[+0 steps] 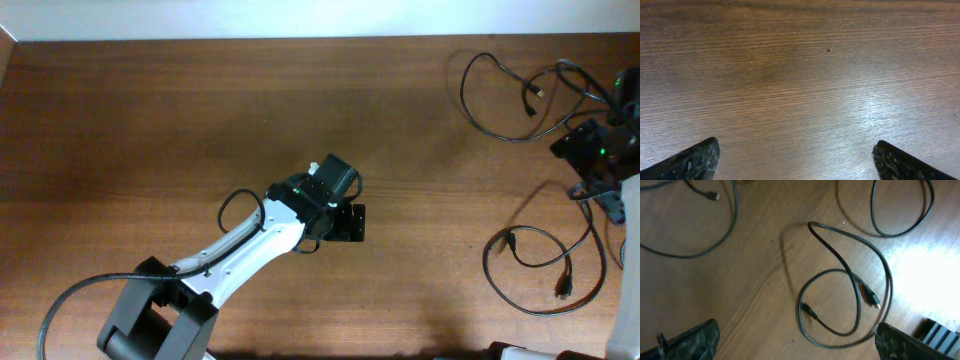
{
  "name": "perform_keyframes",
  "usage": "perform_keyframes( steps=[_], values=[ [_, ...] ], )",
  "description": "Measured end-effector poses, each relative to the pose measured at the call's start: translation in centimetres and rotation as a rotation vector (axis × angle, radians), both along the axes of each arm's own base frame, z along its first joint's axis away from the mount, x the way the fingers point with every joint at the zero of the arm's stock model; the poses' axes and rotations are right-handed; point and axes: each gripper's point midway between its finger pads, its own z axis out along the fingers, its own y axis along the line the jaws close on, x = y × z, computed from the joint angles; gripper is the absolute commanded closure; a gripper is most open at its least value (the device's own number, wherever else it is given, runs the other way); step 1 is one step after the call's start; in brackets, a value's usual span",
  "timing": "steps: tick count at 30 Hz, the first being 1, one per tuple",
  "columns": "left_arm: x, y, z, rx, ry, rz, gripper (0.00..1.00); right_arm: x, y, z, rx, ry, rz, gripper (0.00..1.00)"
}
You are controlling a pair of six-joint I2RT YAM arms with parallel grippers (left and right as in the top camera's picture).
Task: Untangle cables
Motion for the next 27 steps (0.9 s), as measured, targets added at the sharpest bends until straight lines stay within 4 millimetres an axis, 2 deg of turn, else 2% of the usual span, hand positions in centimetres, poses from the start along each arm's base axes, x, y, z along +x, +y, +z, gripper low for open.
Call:
perform_keyframes(
  steps=[4, 7, 8, 10, 12, 13, 15, 17, 19, 22, 26, 27],
  values=[
    [0.0, 0.0, 0.0, 0.000, 0.000, 0.000, 0.01, -1.1, 0.4, 1.9, 0.005, -0.006, 0.006, 0.01],
    [0.0, 0.0, 0.0, 0.001, 0.000, 0.000, 0.01, -2.0, 2.4, 5.9, -0.001, -0.147, 0.178, 0.02],
    [0.0, 0.0, 0.0, 0.001, 0.000, 0.000, 0.01, -2.9, 3.3, 7.4, -0.012, -0.198, 0.242, 0.02],
    [0.0, 0.0, 0.0, 0.000, 0.000, 0.000, 0.01, -6.3, 5.6, 11.8, -0.067, -0.363, 0.373, 0.01],
    [0.0, 0.0, 0.0, 0.000, -0.001, 0.000, 0.01, -8.2, 7.1, 13.5, -0.097, -0.437, 0.461, 0.01],
    [0.0, 0.0, 0.0, 0.000, -0.001, 0.000, 0.01, -9.5, 8.7, 14.5, -0.117, -0.487, 0.561, 0.02],
    [0.0, 0.0, 0.0, 0.000, -0.001, 0.000, 0.01, -11.6, 11.6, 15.2, -0.146, -0.526, 0.766, 0.01],
    [0.0, 0.0, 0.0, 0.001, 0.000, 0.000, 0.01, -13.5, 13.0, 15.1, -0.153, -0.534, 0.865, 0.01],
    [0.0, 0.0, 0.0, 0.000, -0.001, 0.000, 0.01, -14.9, 13.3, 14.2, -0.137, -0.495, 0.894, 0.02],
    [0.0, 0.0, 0.0, 0.000, 0.000, 0.000, 0.01, -16.0, 13.4, 13.5, -0.127, -0.464, 0.904, 0.01],
    [0.0, 0.0, 0.0, 0.000, -0.001, 0.000, 0.01, -20.7, 14.3, 14.6, -0.218, -0.596, 0.973, 0.01],
    [0.0, 0.0, 0.0, 0.000, 0.000, 0.000, 0.01, -22.8, 14.6, 14.9, -0.260, -0.662, 1.017, 0.02]
  ],
)
